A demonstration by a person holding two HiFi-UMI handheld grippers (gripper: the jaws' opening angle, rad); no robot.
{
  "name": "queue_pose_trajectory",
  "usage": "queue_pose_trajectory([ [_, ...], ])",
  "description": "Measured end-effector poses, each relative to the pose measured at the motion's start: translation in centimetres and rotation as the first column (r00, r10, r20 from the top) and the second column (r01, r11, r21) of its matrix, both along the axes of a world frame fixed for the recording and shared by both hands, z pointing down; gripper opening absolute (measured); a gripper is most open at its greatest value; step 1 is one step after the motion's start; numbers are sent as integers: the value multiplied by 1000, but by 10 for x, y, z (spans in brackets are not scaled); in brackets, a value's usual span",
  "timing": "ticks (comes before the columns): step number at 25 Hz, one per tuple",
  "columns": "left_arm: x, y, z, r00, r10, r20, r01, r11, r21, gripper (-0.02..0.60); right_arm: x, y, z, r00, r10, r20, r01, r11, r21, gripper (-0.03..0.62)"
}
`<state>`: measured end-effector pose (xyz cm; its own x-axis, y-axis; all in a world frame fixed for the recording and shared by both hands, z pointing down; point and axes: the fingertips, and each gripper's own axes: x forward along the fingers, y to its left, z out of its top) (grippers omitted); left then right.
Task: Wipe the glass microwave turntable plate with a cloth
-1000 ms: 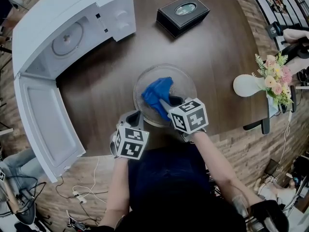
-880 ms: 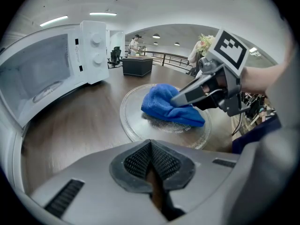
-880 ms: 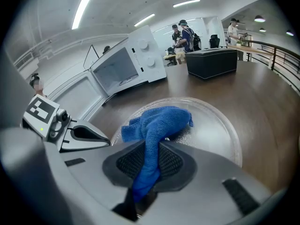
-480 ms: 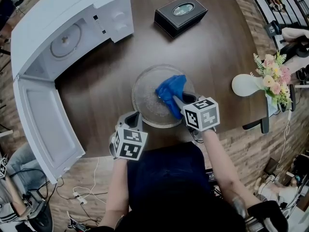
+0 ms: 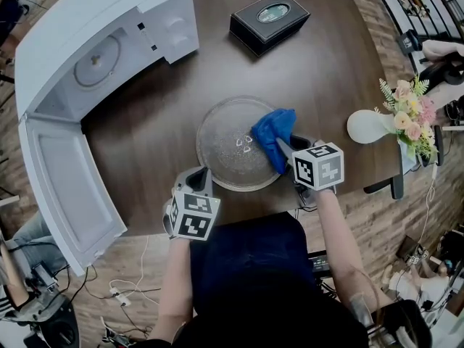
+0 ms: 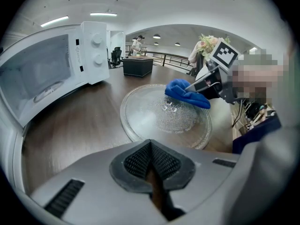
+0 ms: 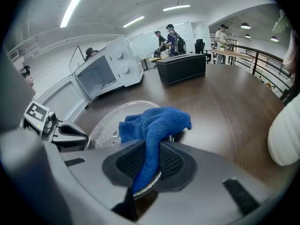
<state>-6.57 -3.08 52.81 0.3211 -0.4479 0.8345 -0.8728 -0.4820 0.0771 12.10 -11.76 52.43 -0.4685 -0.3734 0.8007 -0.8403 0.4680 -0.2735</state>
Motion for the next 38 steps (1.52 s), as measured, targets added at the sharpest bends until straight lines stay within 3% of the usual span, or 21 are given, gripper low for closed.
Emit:
queue_pose_trajectory([
  [12, 2, -3, 0, 1000, -2, -10, 2, 1000, 13, 3, 30, -9, -8, 996, 43, -73, -39, 998, 58, 61],
  [16, 1, -3, -1, 1000, -11, -22, 11, 1000, 15, 3, 48, -14, -12, 989, 93, -118, -80, 990, 115, 57],
  [21, 1, -2, -1, 999, -16, -29, 17, 1000, 15, 3, 55, -12, -35, 981, 164, -103, -146, 975, 165, 55],
  [27, 1, -3, -2, 999, -15, -38, 16, 1000, 20, 3, 15, 2, -65, 994, 106, -22, -100, 976, 195, 55],
  [31, 1, -2, -1, 999, -19, -41, 20, 1000, 21, 3, -30, 20, -72, 995, 34, 91, -48, 987, 153, 55],
  [38, 1, -2, -1, 999, -15, -46, 16, 1000, 20, 3, -104, 49, -62, 975, -83, 205, 68, 994, 80, 55],
])
